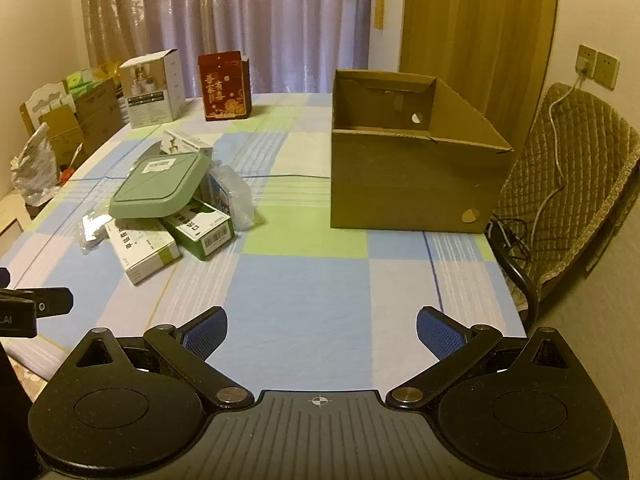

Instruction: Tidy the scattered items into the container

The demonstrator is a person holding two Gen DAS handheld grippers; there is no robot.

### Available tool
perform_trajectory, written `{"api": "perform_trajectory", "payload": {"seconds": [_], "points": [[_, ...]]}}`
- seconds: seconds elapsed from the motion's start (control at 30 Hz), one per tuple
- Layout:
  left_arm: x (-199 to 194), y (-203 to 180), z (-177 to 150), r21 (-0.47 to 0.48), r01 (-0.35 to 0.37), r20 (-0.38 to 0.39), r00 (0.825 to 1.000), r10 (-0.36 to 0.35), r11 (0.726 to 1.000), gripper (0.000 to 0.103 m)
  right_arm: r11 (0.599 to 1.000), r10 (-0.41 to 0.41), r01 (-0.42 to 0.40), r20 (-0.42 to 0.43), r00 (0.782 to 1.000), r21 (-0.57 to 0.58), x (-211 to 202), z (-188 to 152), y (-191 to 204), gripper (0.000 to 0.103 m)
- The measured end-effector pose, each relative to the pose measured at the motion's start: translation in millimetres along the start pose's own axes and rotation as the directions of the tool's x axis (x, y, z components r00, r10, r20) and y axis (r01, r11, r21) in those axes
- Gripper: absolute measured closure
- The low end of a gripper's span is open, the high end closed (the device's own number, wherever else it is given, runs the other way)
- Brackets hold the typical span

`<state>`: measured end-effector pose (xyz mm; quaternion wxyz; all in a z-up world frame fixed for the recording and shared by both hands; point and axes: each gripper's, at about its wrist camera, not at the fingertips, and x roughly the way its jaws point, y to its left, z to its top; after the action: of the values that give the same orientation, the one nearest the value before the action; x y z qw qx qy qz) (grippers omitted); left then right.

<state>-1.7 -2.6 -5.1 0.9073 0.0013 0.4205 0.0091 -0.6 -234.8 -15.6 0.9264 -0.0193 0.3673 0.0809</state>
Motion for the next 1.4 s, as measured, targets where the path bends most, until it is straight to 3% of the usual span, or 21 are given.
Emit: {"api": "perform_trajectory", "payload": {"seconds": [1.4], "points": [[0.0, 0.6, 0.0, -0.011, -0.001, -0.003, 1.0, 0.001, 1.0, 0.001, 1.0, 0.015, -0.015, -0.007, 1.0, -0.003, 1.6, -0.1, 1.3, 0.0]]}}
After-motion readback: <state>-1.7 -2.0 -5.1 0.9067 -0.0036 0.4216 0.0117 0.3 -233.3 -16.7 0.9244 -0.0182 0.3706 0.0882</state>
